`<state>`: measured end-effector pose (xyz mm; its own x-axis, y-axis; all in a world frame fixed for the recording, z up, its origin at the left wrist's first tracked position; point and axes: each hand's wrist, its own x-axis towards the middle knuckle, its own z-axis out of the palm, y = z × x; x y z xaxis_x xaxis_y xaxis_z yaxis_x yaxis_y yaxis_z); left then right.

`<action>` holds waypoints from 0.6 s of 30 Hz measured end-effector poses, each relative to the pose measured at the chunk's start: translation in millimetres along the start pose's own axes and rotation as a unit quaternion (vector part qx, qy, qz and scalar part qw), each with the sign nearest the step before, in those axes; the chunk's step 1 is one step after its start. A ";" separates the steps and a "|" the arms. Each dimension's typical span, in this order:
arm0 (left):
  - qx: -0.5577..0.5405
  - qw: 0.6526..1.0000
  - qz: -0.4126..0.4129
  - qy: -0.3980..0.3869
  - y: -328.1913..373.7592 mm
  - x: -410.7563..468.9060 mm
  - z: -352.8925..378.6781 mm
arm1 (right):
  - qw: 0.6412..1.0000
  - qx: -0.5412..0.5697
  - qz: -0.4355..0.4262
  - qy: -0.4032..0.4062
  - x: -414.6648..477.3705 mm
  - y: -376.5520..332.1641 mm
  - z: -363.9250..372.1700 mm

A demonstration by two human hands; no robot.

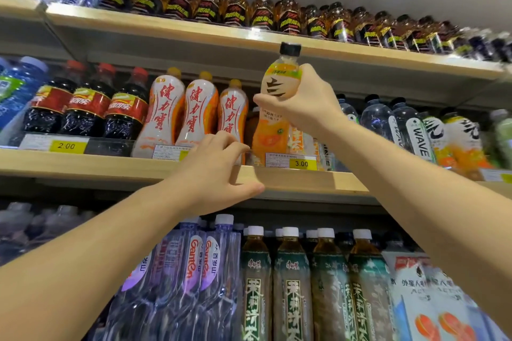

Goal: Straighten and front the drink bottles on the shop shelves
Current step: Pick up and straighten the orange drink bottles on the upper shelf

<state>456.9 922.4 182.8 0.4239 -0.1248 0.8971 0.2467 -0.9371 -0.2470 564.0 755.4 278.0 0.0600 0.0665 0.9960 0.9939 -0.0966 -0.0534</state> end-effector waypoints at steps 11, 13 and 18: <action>-0.029 0.999 0.043 -0.011 54.0 19.1 14.4 | 0.998 0.058 0.028 0.015 -3.9 6.4 -74.9; -0.023 0.999 0.046 -0.016 72.9 24.9 21.0 | 0.998 0.050 0.037 0.008 -6.8 17.0 -92.0; -0.025 0.999 0.045 -0.014 116.5 39.8 39.6 | 0.996 0.064 0.063 -0.009 -13.8 56.0 -141.0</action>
<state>537.1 821.1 175.2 0.4662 -0.2011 0.8615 0.1634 -0.9375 -0.3073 605.7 609.1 271.5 0.1845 0.0795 0.9796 0.9821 0.0225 -0.1869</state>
